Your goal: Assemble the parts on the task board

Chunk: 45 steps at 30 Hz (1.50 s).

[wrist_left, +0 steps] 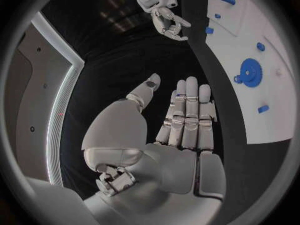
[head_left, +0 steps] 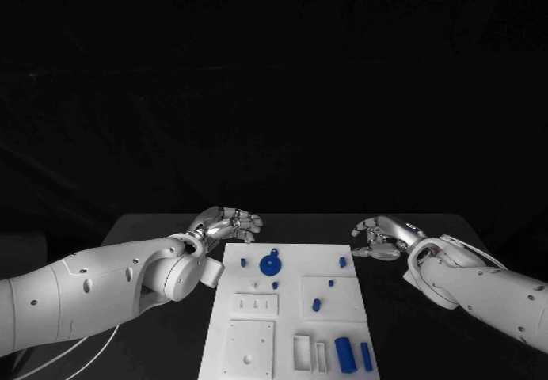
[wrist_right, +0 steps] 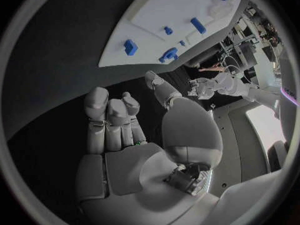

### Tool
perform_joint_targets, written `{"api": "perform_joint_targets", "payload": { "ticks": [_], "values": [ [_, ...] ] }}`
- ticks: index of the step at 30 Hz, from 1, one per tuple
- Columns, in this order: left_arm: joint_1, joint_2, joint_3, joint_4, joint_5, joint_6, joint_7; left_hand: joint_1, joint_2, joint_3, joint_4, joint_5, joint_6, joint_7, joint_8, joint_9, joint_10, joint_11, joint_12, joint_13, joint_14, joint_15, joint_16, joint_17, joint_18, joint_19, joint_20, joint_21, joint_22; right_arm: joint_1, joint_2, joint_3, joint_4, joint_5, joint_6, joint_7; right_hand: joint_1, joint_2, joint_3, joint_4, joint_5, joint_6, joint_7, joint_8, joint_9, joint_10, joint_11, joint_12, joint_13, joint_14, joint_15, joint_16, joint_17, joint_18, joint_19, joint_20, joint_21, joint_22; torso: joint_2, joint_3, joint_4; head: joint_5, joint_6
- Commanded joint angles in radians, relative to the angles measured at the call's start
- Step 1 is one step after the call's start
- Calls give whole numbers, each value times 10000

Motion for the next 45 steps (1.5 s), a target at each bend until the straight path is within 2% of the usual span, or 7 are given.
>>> {"api": "perform_joint_targets", "payload": {
  "ticks": [1, 10, 22, 26, 31, 37, 45],
  "values": [
    [-51, 27, 6, -1, 46, 161, 184, -79, 3, 54, -8, -30, 9, 53, -55, 17, 65, 17, -18, 15, -36, -16, -14, 13, 202, -92, -7, 63, 46, -169, 96, 1, -322, 514, 704, 565, 170, -14, -130, -3, -2, 88, 54, 17, -18, -100, 4, 66, -18, -66, 14, -29, 14, 859, -162, -59, -67, 174, -48, 124, -34, -22, -22],
    [-184, 36, 7, -47, 46, 209, 182, -80, 8, 57, -10, -31, 5, 54, -57, 17, 61, 18, -21, 16, -40, -14, -17, 12, 201, -95, -6, 62, 46, -710, 516, 8, -1296, 597, 682, 797, 556, 24, -410, -11, 76, 46, 20, -26, -54, -145, -27, 69, -39, -87, -14, -65, 45, 859, -243, -29, -63, 180, -37, 285, 5, -20, -146],
    [-196, -4, 8, 65, 30, 256, 164, -80, 11, 60, -12, -32, -1, 56, -60, 19, 53, 20, -26, 16, -47, -11, -21, 11, 200, -100, -4, 61, 46, -767, 863, 20, -1685, 776, 489, 782, 617, 266, -480, 19, 26, 71, -47, -26, -72, -117, -90, 86, -56, -65, -74, -64, 78, 859, -226, -3, -41, 173, 59, 356, 44, -88, -193],
    [-195, -34, 10, 112, 8, 259, 155, -82, 11, 60, -12, -32, -3, 56, -61, 19, 51, 21, -27, 17, -49, -10, -22, 11, 200, -101, -3, 60, 47, -778, 968, 20, -1745, 831, 519, 768, 585, 361, -465, 29, -68, 96, -58, -22, -80, -104, -101, 89, -64, -57, -86, -64, 93, 859, -214, 0, -36, 168, 106, 322, 158, -213, -183],
    [-193, -57, 12, 192, -3, 257, 139, -84, 11, 60, -12, -32, -4, 57, -61, 20, 49, 22, -28, 17, -50, -10, -23, 11, 199, -103, -2, 60, 47, -789, 1109, 20, -1824, 828, 512, 691, 571, 446, -409, 31, -237, 124, -72, -19, -92, -97, -114, 89, -73, -53, -96, -68, 113, 859, -208, -2, -33, 164, 140, 319, 172, -198, -195],
    [-191, -80, 20, 297, -21, 264, 129, -86, 10, 61, -12, -33, -4, 57, -61, 21, 48, 22, -29, 18, -52, -9, -24, 11, 199, -105, -1, 59, 47, -789, 1243, 20, -2003, 712, 509, 553, 697, 531, 68, 62, -1244, 174, -111, -29, -143, -81, -153, 86, -98, -35, -135, -100, 158, 859, -191, -2, -35, 154, 167, 298, 191, -212, -206],
    [-187, -123, 35, 366, -38, 263, 109, -85, 8, 63, -12, -33, -5, 57, -61, 22, 47, 23, -29, 20, -53, -8, -25, 11, 199, -108, 0, 59, 47, -789, 1325, 21, -2053, 551, 717, 499, 776, 598, 440, 60, -1413, 239, -183, -7, -161, -52, -218, 98, -104, -15, -193, -106, 193, 859, -162, 6, -15, 159, 197, 276, 219, -217, -225]
  ]
}}
